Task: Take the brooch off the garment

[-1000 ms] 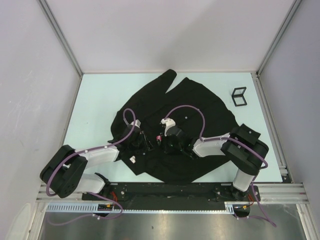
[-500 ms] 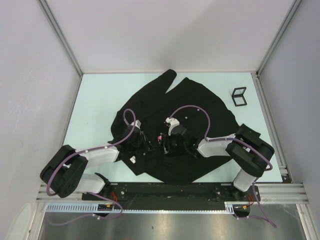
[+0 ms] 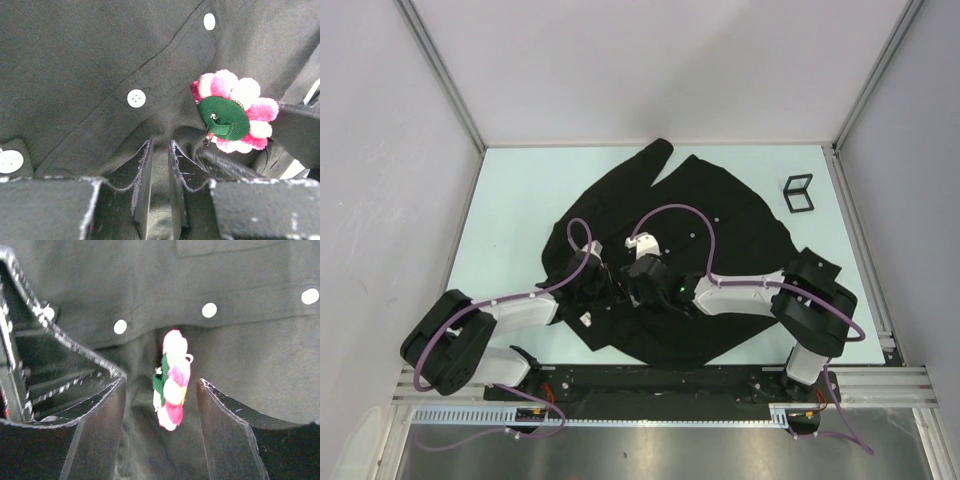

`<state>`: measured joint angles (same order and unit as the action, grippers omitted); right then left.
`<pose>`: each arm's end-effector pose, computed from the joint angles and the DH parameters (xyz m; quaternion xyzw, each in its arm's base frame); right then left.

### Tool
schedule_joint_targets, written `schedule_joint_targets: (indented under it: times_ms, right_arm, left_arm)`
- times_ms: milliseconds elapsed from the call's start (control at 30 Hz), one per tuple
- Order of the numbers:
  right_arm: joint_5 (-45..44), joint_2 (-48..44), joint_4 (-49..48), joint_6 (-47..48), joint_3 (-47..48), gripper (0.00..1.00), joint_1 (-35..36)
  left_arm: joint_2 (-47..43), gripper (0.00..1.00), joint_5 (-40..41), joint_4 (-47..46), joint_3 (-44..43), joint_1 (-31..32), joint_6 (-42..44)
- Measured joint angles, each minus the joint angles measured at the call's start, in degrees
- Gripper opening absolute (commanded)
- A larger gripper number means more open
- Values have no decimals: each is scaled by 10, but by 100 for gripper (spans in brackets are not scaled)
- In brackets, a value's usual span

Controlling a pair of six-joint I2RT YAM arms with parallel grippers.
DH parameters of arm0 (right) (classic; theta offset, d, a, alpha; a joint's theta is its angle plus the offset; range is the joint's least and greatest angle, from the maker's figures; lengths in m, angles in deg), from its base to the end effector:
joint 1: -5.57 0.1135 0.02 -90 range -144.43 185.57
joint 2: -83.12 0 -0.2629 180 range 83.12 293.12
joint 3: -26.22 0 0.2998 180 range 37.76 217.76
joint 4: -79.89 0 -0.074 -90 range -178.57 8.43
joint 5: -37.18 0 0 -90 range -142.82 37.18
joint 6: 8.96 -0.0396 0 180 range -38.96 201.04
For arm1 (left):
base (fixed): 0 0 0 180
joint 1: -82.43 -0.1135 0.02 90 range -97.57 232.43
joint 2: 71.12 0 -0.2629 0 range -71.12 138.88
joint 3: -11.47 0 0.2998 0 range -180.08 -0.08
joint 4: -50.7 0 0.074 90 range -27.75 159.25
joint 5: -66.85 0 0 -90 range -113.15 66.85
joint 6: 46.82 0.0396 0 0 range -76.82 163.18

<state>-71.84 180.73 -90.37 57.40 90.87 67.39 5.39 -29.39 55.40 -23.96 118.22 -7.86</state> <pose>0.1947 0.3361 0.1354 -0.2328 0.8754 0.1573 0.3933 0.2114 -0.1577 0.0909 -0.1024 0.9196 -0.2949 0.2383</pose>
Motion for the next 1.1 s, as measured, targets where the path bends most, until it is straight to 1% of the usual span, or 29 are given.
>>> schedule_joint_targets:
  times_ms: [267,367,400,467,500,600,667,700,800,967,1100]
  right_arm:
    - [-73,41,59,6,48,55,17]
    - [-90,48,76,12,56,48,24]
    - [-92,51,77,13,58,44,25]
    - [-96,53,80,15,59,38,26]
    - [-97,53,81,16,59,31,26]
    - [-98,54,82,15,60,21,27]
    - [-97,54,83,13,63,17,27]
    - [-97,54,84,12,64,9,27]
    - [-95,54,85,12,64,0,27]
    - [-83,54,77,12,61,0,23]
    - [-37,43,31,12,30,0,7]
  left_arm:
    - [0,24,0,-7,3,0,0]
    - [0,25,-1,-8,3,0,0]
    - [0,25,-1,-8,4,0,0]
    - [0,25,-1,-10,4,0,0]
    - [0,25,-1,-10,4,0,0]
    - [-1,26,-1,-10,4,1,0]
    - [-3,27,-1,-8,4,1,0]
    - [-5,28,0,-7,5,1,0]
    - [-10,30,0,1,5,1,0]
    - [-23,35,0,14,5,1,0]
    - [-36,36,-1,28,5,1,1]
